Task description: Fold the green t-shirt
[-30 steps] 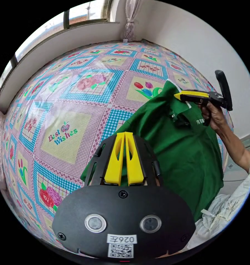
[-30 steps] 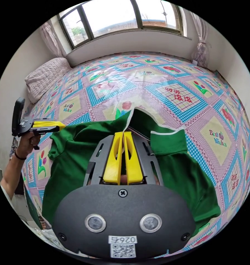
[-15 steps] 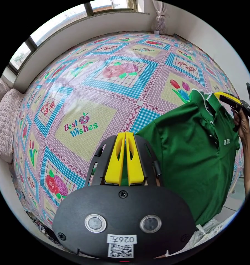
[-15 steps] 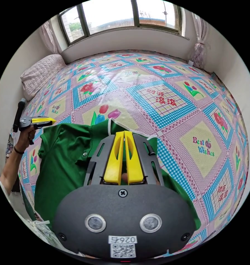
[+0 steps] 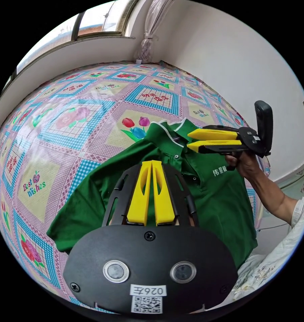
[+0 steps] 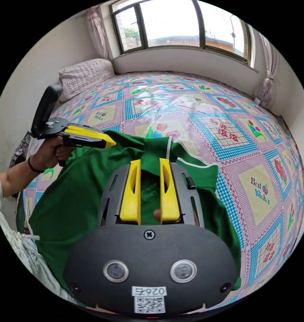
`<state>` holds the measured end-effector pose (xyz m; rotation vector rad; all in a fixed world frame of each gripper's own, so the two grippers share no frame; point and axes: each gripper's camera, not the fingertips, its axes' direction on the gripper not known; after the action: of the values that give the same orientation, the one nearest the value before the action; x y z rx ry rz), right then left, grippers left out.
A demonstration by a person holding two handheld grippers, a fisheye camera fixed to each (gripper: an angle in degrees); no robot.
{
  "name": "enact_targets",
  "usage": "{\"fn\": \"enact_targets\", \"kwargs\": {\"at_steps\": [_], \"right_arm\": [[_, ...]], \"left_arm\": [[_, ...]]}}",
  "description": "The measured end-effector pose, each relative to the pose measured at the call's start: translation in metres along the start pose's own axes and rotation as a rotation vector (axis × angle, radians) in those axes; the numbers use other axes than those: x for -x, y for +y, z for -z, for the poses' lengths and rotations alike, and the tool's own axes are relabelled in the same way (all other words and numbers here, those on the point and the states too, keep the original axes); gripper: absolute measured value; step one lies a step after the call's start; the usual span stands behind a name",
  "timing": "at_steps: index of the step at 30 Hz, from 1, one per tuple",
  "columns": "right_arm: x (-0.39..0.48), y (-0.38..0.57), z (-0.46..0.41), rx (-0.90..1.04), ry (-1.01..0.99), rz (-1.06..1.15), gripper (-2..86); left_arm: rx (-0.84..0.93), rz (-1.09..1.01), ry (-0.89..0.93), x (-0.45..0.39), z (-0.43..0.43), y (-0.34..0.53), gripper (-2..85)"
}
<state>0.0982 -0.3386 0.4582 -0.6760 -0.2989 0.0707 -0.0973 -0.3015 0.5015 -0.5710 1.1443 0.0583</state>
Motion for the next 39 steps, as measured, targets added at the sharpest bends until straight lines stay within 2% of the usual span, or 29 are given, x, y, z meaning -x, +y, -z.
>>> {"fn": "enact_targets", "kwargs": {"at_steps": [5,8,14,18,22,27,30,35,39], "right_arm": [[0.057,0.021,-0.024,0.042,0.274,0.310,6.6],[0.072,0.021,-0.036,0.057,0.313,0.405,6.0],[0.084,0.016,-0.065,0.115,0.338,0.524,5.5],[0.076,0.016,-0.076,0.106,0.438,0.529,0.2],[0.044,0.010,-0.074,0.114,0.374,0.456,-1.3],[0.008,0.019,-0.077,0.114,0.467,0.373,-1.2],[-0.022,0.028,-0.067,0.099,0.443,0.251,-1.0],[-0.049,0.071,-0.028,-0.050,0.126,0.073,-1.2],[-0.068,0.112,-0.016,-0.153,0.004,-0.079,-1.2]], "left_arm": [[0.015,-0.088,-0.142,-0.014,-0.008,0.012,-1.0],[0.031,-0.112,-0.193,-0.016,-0.015,0.018,-1.0],[0.044,-0.095,-0.196,-0.004,-0.027,0.025,-1.0],[0.063,-0.097,-0.210,0.002,-0.035,0.029,-1.0],[0.080,-0.098,-0.210,0.011,-0.044,0.036,-1.0],[0.057,-0.087,-0.182,0.025,-0.046,0.040,-1.0],[0.077,-0.086,-0.203,0.029,-0.045,0.036,-1.0],[-0.025,-0.158,-0.096,0.016,-0.033,0.019,-1.0],[0.055,-0.202,-0.085,0.007,-0.069,-0.015,-1.0]]}}
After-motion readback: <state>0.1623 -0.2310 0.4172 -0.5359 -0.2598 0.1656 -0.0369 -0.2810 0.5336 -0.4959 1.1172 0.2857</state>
